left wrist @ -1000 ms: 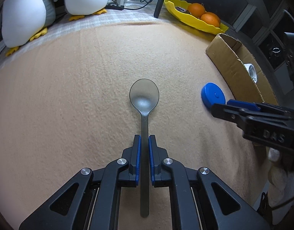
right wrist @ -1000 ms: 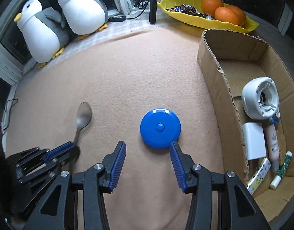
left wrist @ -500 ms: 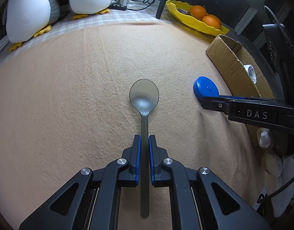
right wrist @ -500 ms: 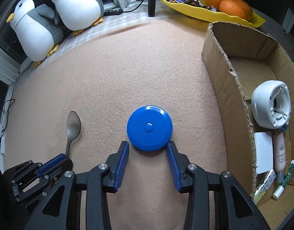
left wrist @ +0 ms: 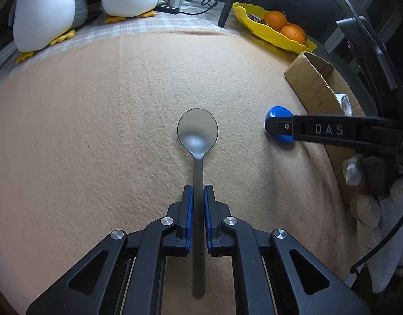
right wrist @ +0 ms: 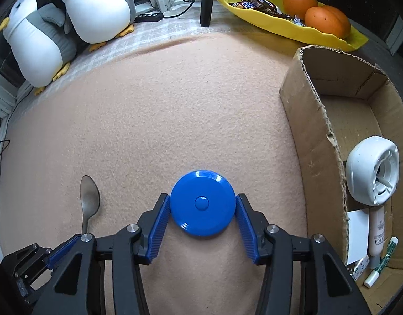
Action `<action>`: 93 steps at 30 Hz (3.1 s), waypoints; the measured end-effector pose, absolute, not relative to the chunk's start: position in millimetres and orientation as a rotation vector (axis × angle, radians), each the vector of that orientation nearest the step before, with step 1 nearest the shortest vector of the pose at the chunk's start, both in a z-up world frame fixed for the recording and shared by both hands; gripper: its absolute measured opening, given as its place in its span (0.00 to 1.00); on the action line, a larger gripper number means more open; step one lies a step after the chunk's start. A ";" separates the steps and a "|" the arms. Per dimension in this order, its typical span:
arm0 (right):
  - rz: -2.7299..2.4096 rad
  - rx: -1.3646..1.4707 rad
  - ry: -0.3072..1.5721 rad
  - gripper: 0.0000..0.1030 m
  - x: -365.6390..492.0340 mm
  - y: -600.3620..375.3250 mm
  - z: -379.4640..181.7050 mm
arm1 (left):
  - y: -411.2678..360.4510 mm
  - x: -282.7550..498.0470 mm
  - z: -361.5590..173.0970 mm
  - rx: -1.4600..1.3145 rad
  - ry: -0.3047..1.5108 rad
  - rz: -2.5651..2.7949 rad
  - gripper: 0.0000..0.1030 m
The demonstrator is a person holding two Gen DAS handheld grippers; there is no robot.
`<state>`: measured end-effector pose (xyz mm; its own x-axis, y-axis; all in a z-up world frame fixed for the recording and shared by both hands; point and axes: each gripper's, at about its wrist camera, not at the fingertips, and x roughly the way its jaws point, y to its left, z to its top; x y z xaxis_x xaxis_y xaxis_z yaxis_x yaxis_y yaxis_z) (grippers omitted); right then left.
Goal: Organize rigid objects
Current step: 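Carry spoon and tape measure into the box and open both tools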
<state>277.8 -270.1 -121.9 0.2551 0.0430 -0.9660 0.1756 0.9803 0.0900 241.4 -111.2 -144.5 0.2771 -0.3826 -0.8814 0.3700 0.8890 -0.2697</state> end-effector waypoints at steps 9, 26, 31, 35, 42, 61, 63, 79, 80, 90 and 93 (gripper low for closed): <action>-0.010 0.164 1.271 0.45 249.0 -260.0 -107.6 | -111.0 241.8 -144.0 -0.028 1.189 -0.500 0.07; 0.053 0.239 1.204 0.45 217.2 -272.1 -80.8 | -119.9 236.4 -127.5 -0.003 1.151 -0.502 0.07; 0.077 0.268 1.168 0.45 204.2 -282.2 -62.6 | -129.8 234.3 -112.3 0.016 1.121 -0.528 0.07; 0.089 0.282 1.131 0.45 189.7 -296.4 -44.2 | -144.9 234.8 -96.8 0.027 1.096 -0.564 0.07; 0.052 0.319 1.073 0.45 162.6 -340.7 -17.3 | -187.6 240.4 -67.7 0.048 1.057 -0.645 0.07; -0.089 0.355 1.034 0.45 130.4 -428.3 -4.7 | -314.2 263.4 -45.6 0.099 1.047 -0.781 0.07; -0.095 0.355 1.037 0.45 131.2 -431.5 -7.2 | -327.8 266.4 -43.7 0.107 1.044 -0.788 0.07; -0.125 0.407 1.065 0.45 135.6 -457.8 -30.3 | -392.4 276.5 -56.3 0.202 1.080 -0.788 0.07; -0.122 0.410 1.065 0.45 135.8 -458.4 -30.6 | -393.5 276.5 -56.6 0.202 1.081 -0.790 0.07; -0.094 0.399 1.048 0.50 130.9 -451.2 -24.2 | -391.3 270.4 -47.2 0.191 1.062 -0.816 0.32; -0.098 0.402 1.048 0.50 128.8 -450.9 -23.4 | -385.1 268.3 -43.5 0.184 1.052 -0.804 0.32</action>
<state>128.8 -450.9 -23.4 0.5019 0.1108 -0.8578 0.2678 0.9231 0.2759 268.3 -385.1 -43.5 0.2464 -0.5019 -0.8291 0.6686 0.7073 -0.2295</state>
